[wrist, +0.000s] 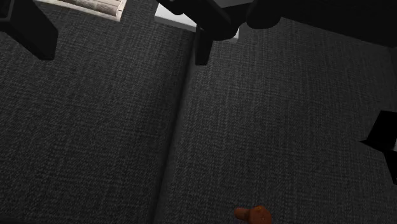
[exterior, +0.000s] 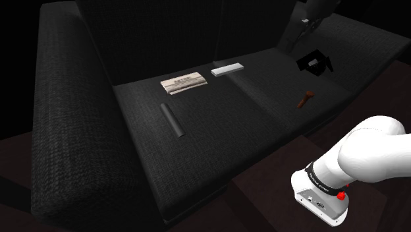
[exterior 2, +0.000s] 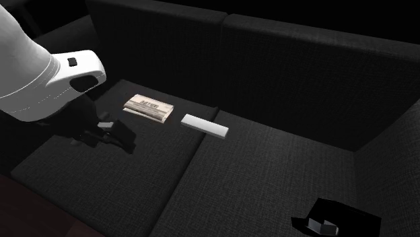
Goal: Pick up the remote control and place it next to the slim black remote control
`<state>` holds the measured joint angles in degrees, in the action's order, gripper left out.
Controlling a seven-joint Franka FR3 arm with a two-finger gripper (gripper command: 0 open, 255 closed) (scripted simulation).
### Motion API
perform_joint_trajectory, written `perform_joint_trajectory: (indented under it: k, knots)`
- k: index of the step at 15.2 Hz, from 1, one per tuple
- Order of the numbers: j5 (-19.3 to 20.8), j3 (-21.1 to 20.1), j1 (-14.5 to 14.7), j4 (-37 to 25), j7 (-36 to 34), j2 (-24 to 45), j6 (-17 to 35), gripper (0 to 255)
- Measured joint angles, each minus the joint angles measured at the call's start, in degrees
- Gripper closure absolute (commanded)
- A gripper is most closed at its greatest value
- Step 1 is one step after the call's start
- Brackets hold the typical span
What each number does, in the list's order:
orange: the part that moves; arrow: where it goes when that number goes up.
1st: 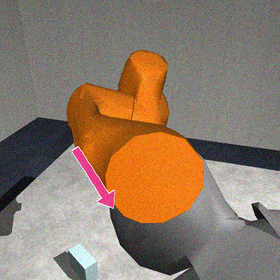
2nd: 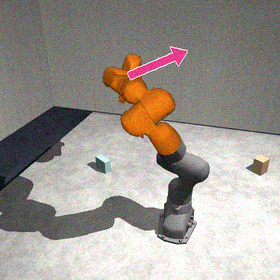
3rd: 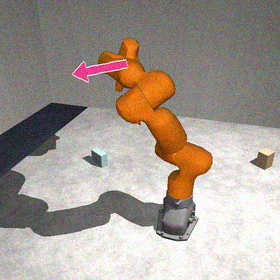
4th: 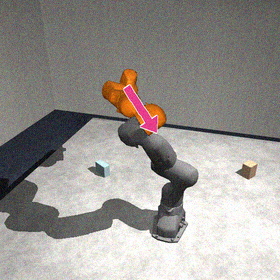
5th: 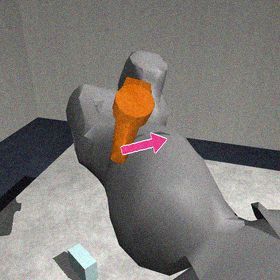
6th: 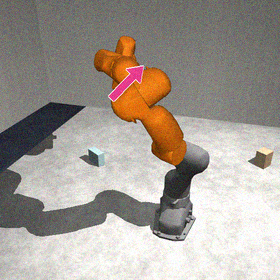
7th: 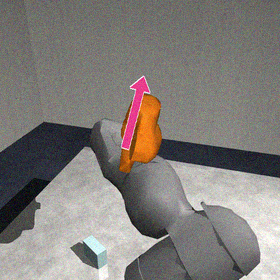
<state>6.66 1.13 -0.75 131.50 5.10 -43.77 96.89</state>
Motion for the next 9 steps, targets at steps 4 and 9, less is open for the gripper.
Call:
perform_joint_trajectory:
  k: [4, 9]
  knots:
    - [0.9, 2.9, 0.8, 0.0, 5.2, 3.1, 2.8, 0]
    - [2.1, 9.4, 2.8, -2.1, 17.8, 11.6, 8.6, 0]
